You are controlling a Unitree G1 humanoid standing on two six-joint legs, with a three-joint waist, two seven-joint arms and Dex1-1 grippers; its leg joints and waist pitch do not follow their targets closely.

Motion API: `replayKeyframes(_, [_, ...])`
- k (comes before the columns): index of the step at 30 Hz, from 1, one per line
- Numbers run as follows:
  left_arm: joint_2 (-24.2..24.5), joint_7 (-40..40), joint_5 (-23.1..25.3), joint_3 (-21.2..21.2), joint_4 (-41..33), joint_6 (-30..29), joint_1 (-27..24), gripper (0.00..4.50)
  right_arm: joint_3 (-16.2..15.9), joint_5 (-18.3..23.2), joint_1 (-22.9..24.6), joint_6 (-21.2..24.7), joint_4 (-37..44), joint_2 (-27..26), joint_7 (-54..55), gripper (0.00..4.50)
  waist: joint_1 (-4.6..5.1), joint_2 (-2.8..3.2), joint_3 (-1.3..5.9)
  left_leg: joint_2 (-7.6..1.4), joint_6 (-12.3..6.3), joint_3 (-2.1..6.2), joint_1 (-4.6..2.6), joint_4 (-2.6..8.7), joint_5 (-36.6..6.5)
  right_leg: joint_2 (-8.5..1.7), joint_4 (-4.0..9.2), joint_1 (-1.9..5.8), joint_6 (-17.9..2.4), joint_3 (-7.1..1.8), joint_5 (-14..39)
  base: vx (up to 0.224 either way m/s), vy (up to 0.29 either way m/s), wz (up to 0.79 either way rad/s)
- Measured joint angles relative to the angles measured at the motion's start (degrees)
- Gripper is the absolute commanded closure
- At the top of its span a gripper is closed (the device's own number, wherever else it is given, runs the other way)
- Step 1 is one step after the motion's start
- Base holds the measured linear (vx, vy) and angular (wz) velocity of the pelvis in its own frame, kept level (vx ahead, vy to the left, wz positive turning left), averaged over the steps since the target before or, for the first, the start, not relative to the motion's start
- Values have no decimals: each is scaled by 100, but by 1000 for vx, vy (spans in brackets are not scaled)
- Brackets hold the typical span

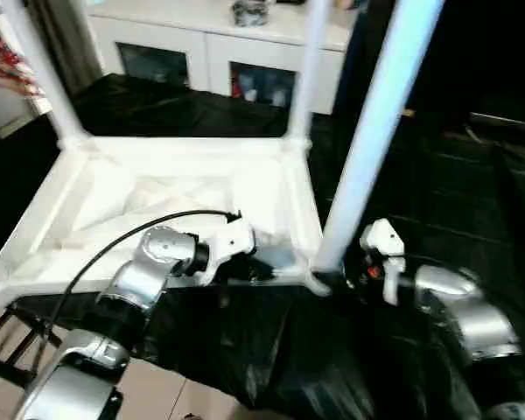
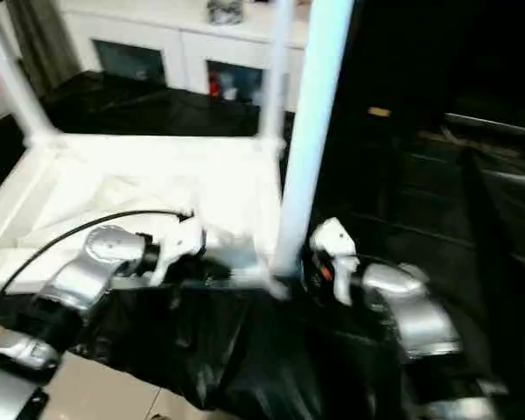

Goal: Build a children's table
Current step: Rotate leg to tighten

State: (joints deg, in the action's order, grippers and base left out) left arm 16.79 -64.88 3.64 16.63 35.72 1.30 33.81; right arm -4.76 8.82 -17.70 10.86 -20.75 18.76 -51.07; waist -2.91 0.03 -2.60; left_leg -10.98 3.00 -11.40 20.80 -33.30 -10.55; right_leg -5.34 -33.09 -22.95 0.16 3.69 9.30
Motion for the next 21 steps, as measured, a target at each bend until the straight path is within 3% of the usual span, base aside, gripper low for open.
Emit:
replayKeyframes(1, [-36,87,15,-3,15,-11,0,450,13,-2,-11,-24,-44,-44,146,189,11,0,0,1,0,1,-4,0,0,-1,5,2,3,0,2,0,0,0])
replayKeyframes(4, [-467,993,211,-118,262,-191,96,450,401,-212,-213,-300,-561,-829,1667,189,97,5,-9,5,0,4,-11,-10,0,-5,9,0,5,2,3,0,0,0])
replayKeyframes(8, [-923,1755,337,-120,400,-387,188,450,634,-435,-581,-423,-1035,-1336,3058,189,152,14,-14,10,0,18,2,-26,0,-8,24,-12,7,9,5,0,0,0])
replayKeyframes(13, [-981,1956,423,-122,404,-384,194,450,665,-503,-682,-675,-1266,-1524,3477,189,145,17,-14,10,-1,19,5,-16,0,-6,26,-17,7,10,4,0,0,0])
replayKeyframes(15, [-983,1953,431,-124,401,-367,194,450,676,-501,-685,-777,-1317,-1540,3493,119,145,17,-14,10,0,19,6,-17,0,-6,25,-17,7,9,4,0,0,0])
replayKeyframes(21, [-874,1612,383,-92,129,-341,65,450,597,-474,-482,-737,-990,-1368,3078,85,117,19,-15,10,0,16,16,-11,0,-6,11,-24,3,3,1,0,0,0])
